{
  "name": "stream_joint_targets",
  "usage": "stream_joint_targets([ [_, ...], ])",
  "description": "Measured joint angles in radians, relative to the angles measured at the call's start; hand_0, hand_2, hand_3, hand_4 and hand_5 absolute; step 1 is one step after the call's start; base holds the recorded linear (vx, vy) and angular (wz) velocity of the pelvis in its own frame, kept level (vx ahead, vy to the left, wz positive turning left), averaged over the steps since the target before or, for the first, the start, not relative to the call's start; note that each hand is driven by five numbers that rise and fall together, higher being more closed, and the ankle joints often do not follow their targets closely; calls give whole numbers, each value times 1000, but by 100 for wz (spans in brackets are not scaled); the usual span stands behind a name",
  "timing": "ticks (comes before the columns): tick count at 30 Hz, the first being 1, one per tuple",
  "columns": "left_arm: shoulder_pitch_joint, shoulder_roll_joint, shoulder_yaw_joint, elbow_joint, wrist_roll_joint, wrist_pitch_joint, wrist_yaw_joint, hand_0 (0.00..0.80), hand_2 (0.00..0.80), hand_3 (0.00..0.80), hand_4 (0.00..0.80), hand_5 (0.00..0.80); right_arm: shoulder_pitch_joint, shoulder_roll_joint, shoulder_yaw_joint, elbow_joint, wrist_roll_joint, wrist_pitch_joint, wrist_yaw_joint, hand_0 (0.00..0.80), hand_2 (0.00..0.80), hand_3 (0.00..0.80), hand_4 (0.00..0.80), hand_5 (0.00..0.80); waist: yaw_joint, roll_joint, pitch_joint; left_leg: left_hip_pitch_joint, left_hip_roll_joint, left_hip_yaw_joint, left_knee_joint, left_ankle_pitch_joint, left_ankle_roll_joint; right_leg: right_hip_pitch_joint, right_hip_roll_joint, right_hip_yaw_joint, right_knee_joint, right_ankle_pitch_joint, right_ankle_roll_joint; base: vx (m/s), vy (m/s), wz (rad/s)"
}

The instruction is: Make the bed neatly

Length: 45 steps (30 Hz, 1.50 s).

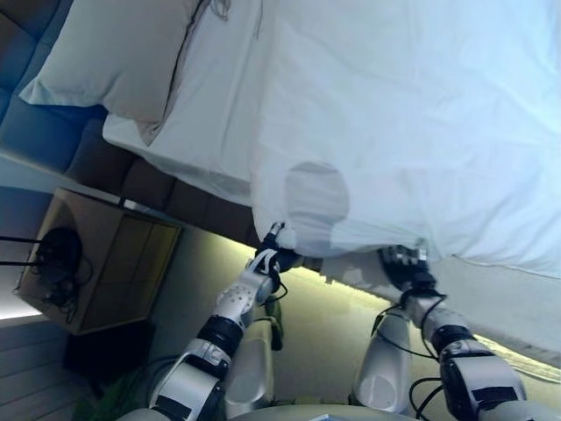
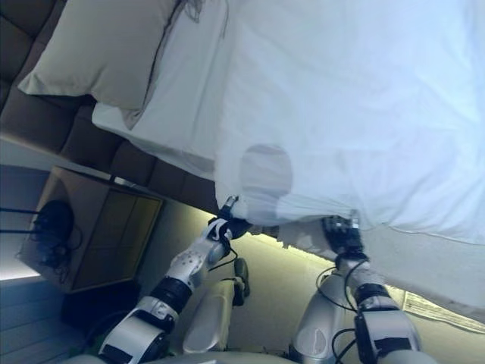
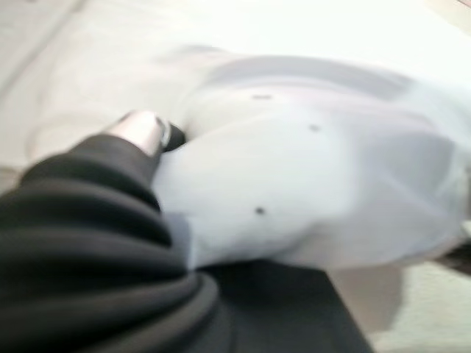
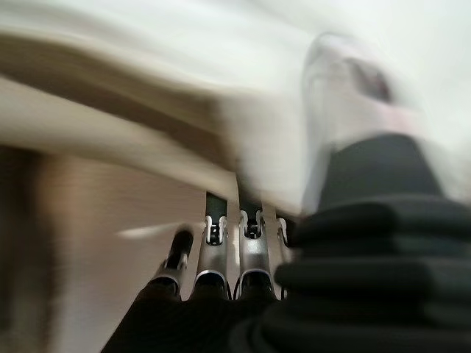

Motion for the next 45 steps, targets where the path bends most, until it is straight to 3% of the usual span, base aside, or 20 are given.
stream_joint_targets([
  [8, 5, 12, 4, -57, -37, 4, -1, 800, 800, 800, 800, 800, -24, -62, -84, 23, 32, 13, 10, 0, 0, 0, 0, 0, -5, 35, 33, 19, -27, 32, -34, 9, 4, -22, -22, 30, -8, 9, 15, 10, 94, -6],
  [13, 20, 67, 28, -90, -70, 6, -3, 800, 800, 800, 800, 800, -14, -147, -155, 52, 48, 7, 12, 0, 0, 0, 0, 0, -7, 48, 40, 23, -40, 36, -52, 13, 9, -18, -31, 30, -25, 16, 24, 11, 33, 1],
  [14, 22, 76, 36, -90, -79, 7, -3, 800, 800, 800, 800, 800, -14, -164, -165, 62, 48, 7, 12, 232, 232, 232, 232, 232, -6, 47, 40, 26, -41, 38, -56, 13, 9, -16, -31, 30, -30, 19, 28, 0, 0, 0],
  [15, 25, 81, 43, -90, -79, 7, -4, 800, 800, 800, 800, 800, -13, -179, -174, 66, 47, 9, 12, 656, 656, 656, 656, 656, -6, 46, 42, 31, -41, 40, -60, 14, 10, -14, -32, 30, -31, 20, 30, 1, -23, -4],
  [16, 27, 85, 43, -90, -79, 7, -5, 800, 800, 800, 800, 800, -14, -191, -176, 71, 46, 11, 13, 800, 800, 800, 800, 800, -3, 45, 42, 36, -41, 42, -64, 14, 10, -11, -32, 31, -32, 20, 30, 1, -30, -3],
  [24, 36, 90, 43, -87, -79, 27, -10, 800, 800, 800, 800, 800, -40, -248, -230, 79, 37, -2, 12, 800, 800, 800, 800, 800, -5, 35, 50, 57, -38, 34, -70, 14, 9, 21, -29, 21, -44, 21, 31, 26, -32, 2],
  [32, 38, 78, 44, -71, -79, -1, -10, 800, 800, 800, 800, 800, -53, -218, -226, 55, -36, -9, -27, 800, 800, 800, 800, 800, -7, 16, 57, 107, -34, 25, -71, 14, 9, 92, -25, 5, -55, 18, 26, 74, 66, 3],
  [37, 38, 55, 83, -2, -44, -59, -8, 800, 800, 800, 800, 800, -20, -101, -173, -117, -137, -23, -42, 800, 800, 800, 800, 800, -25, -19, 44, 121, -32, 13, -55, 12, 8, 125, -25, -5, -56, 17, 25, 55, 99, 5],
  [41, 41, 33, 128, 92, 49, -62, -9, 800, 800, 800, 800, 800, 38, 12, -131, -238, -232, -45, -61, 800, 800, 800, 800, 800, -29, -58, 7, 125, -34, 8, -15, -9, 12, 150, -32, -3, -61, 17, 25, 100, 100, 3],
  [45, 64, 33, 130, 171, 142, -52, -41, 800, 800, 800, 800, 800, 105, 83, -102, -243, -311, -71, -62, 800, 800, 800, 800, 800, -28, -87, -59, 123, -70, 8, 27, -46, 37, 169, -56, 0, -95, 28, 10, 14, 85, -6],
])
